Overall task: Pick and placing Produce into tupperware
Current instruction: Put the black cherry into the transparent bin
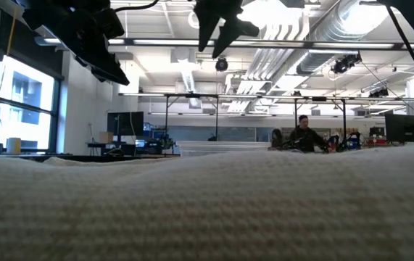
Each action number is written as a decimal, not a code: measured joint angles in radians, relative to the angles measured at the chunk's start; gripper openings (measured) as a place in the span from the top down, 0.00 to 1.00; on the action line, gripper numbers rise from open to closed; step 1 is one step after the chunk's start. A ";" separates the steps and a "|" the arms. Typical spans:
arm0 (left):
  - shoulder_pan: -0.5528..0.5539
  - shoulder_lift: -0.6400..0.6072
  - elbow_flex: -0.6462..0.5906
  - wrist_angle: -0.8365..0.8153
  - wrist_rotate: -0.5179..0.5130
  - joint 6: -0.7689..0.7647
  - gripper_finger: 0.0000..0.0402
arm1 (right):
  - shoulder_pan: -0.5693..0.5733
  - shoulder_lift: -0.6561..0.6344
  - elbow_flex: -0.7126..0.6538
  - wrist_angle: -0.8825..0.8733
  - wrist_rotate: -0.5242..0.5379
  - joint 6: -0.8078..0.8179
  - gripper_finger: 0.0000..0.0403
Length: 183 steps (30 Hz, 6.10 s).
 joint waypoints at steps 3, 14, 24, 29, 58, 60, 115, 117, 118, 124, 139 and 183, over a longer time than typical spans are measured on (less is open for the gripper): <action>0.000 0.000 0.000 0.000 0.000 0.000 0.60 | -0.003 0.000 0.000 0.011 0.000 -0.023 0.59; 0.000 0.000 0.000 0.000 0.000 0.000 0.60 | -0.020 -0.007 -0.239 0.214 -0.124 -0.026 0.59; 0.000 0.000 0.000 0.001 0.000 0.000 0.60 | -0.053 -0.028 -0.378 0.333 -0.229 -0.042 0.59; 0.000 0.000 0.000 0.000 -0.002 0.000 0.60 | -0.084 -0.028 -0.378 0.315 -0.233 -0.077 0.59; 0.000 0.000 0.000 0.001 -0.007 0.000 0.60 | -0.198 -0.178 -0.699 0.487 -0.294 -0.126 0.59; 0.000 0.000 0.000 0.000 -0.012 0.000 0.60 | -0.199 -0.243 -0.790 0.562 -0.296 -0.088 0.59; 0.000 0.000 0.000 0.000 -0.019 0.000 0.60 | -0.585 -0.815 -0.843 0.774 -0.159 0.108 0.59; 0.000 0.000 0.000 0.000 -0.019 0.000 0.60 | -0.588 -0.788 -0.767 0.641 -0.122 0.100 0.59; 0.000 0.000 0.000 0.000 -0.019 0.000 0.60 | -0.589 -0.769 -0.725 0.571 -0.109 0.092 0.59; 0.000 0.000 0.000 0.000 -0.018 0.000 0.60 | -0.590 -0.591 -0.448 0.216 -0.039 0.083 0.59; 0.000 0.000 0.000 0.000 -0.018 0.000 0.60 | -0.602 -0.200 -0.249 -0.193 -0.150 0.145 0.59; 0.000 0.000 0.000 0.000 -0.019 0.000 0.60 | -0.762 -0.242 -1.064 0.310 -0.299 0.065 0.59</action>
